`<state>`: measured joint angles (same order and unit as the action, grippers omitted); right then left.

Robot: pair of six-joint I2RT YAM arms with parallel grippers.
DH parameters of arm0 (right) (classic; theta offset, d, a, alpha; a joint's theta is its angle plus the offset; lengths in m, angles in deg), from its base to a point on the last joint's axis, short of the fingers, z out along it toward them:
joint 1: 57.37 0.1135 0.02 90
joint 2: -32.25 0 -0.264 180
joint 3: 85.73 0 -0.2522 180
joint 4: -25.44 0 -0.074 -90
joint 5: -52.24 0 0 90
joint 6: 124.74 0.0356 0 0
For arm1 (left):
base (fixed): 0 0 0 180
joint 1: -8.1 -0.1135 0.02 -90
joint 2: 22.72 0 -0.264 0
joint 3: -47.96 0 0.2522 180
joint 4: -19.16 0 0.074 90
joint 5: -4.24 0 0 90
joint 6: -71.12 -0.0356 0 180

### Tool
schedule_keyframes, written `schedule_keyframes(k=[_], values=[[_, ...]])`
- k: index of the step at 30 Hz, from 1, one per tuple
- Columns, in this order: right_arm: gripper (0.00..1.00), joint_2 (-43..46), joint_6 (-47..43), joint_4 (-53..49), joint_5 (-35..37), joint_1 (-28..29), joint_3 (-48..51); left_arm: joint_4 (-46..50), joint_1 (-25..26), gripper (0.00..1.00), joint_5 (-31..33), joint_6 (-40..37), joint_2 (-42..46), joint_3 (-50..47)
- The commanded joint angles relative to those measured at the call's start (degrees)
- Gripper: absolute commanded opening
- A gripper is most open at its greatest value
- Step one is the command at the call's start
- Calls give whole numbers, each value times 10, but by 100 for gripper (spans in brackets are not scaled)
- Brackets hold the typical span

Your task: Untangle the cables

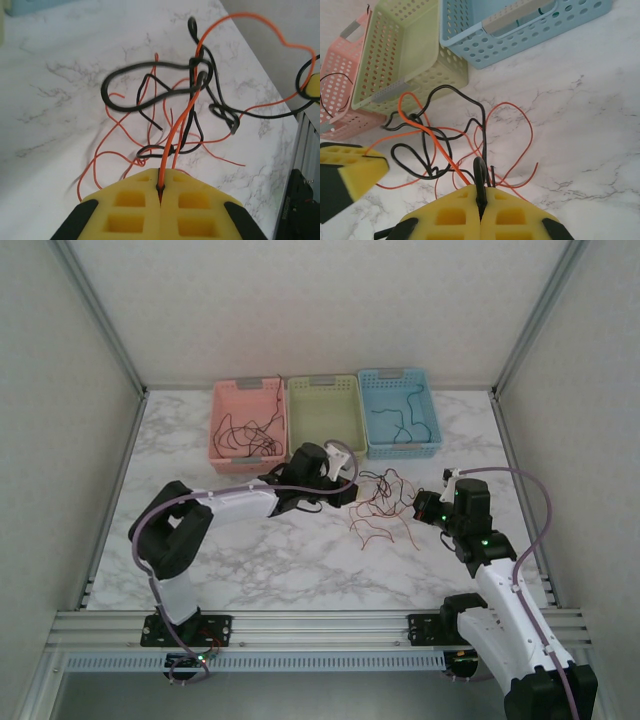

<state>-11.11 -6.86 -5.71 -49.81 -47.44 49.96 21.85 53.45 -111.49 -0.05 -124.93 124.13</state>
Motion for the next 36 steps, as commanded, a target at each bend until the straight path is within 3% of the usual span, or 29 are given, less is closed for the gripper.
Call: schedule_keyframes(k=[1,6,10,12,18,27,32,36], values=[[0,-2,-8,10,9,-1,-7,53,4,0,72,0,68,-16],[0,-27,-29,-4,88,-1,-7,214,-19,0,200,-3,226,-48],[0,-71,-19,-20,186,-3,-11,397,-85,0,315,11,420,-72],[0,-90,-11,-18,217,-3,-11,451,-96,0,414,41,509,-82],[0,-145,8,-14,300,-2,-27,608,-105,0,517,50,622,-7],[0,-162,19,27,235,-3,-15,614,-106,0,464,27,634,21],[0,-157,21,39,208,-2,1,599,-106,0,399,12,606,60],[0,-155,21,50,202,-3,11,583,-106,0,387,2,571,116]])
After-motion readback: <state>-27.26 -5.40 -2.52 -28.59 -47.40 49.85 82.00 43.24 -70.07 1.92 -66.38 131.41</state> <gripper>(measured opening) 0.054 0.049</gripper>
